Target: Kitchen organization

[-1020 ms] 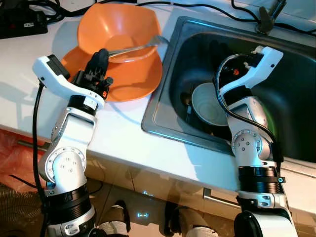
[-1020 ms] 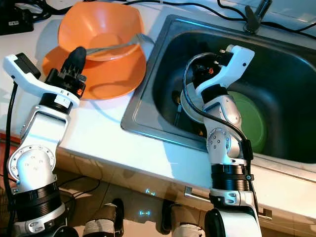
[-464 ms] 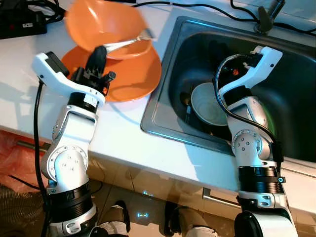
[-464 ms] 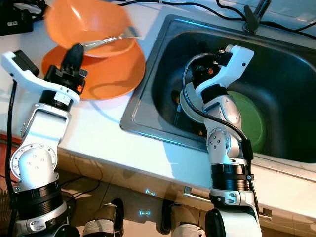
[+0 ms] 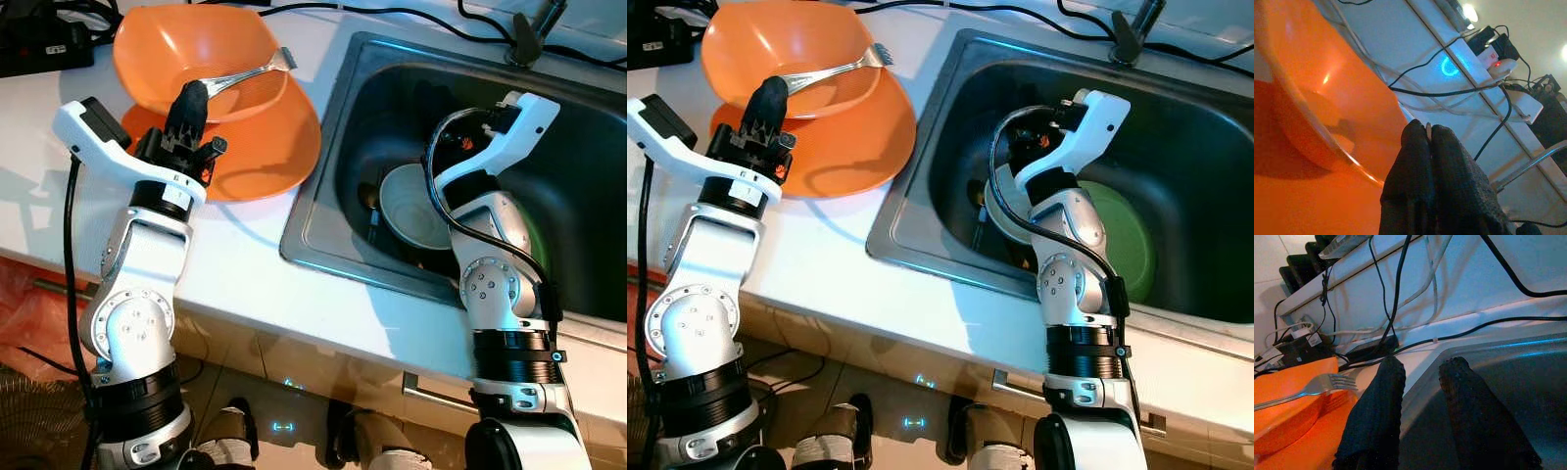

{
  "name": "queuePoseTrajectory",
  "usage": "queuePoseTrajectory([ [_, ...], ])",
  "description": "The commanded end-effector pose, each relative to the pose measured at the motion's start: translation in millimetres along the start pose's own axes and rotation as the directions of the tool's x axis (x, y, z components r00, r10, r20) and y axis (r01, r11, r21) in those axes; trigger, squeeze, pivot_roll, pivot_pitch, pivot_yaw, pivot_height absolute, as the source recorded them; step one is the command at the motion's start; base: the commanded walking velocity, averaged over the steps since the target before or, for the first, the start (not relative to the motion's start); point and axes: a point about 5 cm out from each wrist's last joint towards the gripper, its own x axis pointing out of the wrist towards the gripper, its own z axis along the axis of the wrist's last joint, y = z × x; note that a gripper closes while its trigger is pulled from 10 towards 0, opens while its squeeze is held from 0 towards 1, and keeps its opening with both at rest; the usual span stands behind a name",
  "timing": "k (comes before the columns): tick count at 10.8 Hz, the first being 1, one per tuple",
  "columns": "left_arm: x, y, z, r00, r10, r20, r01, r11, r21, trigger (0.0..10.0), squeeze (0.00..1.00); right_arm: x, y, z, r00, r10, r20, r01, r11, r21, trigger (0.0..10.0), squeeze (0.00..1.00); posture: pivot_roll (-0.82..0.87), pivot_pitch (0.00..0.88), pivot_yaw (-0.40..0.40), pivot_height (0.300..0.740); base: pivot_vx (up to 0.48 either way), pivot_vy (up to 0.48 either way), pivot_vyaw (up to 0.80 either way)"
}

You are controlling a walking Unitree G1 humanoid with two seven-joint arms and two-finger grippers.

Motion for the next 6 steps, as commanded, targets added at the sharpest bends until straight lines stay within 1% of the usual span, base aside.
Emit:
queuePoseTrajectory([
  [1, -1.0, -6.9, 0.0, 0.999, -0.033, 0.002, 0.033, 0.999, 0.002, 10.0, 0.00, -4.2, -5.2, -4.7, 1.000, -0.016, -0.024, 0.016, 1.000, 0.000, 10.0, 0.00, 0.15, 0.267, -0.078, 0.740, 0.000, 0.000, 0.00],
  [3, 0.9, -12.3, 6.2, 0.997, -0.067, 0.040, 0.068, 0.998, -0.014, 10.0, 0.00, -3.7, -5.2, -4.5, 1.000, -0.016, -0.023, 0.016, 1.000, 0.000, 10.0, 0.00, 0.15, 0.267, -0.078, 0.740, 0.000, 0.000, 0.00],
  [4, 2.8, -20.7, 10.4, 0.991, -0.120, 0.057, 0.121, 0.992, -0.018, 10.0, 0.00, -3.7, -5.2, -4.6, 1.000, -0.017, -0.022, 0.017, 1.000, 0.000, 10.0, 0.00, 0.15, 0.265, -0.077, 0.740, 0.000, 0.000, 0.00],
  [5, 4.1, -26.5, 9.3, 0.987, -0.156, 0.046, 0.157, 0.987, -0.015, 10.0, 0.00, -3.7, -5.3, -4.8, 1.000, -0.018, -0.022, 0.018, 1.000, 0.001, 10.0, 0.00, 0.15, 0.263, -0.076, 0.740, 0.000, 0.000, 0.00],
  [6, 6.5, -35.8, 5.6, 0.978, -0.208, 0.033, 0.209, 0.978, -0.025, 10.0, 0.00, -3.9, -5.3, -5.0, 1.000, -0.020, -0.020, 0.020, 1.000, 0.003, 10.0, 0.00, 0.15, 0.262, -0.074, 0.740, 0.000, 0.000, 0.00],
])
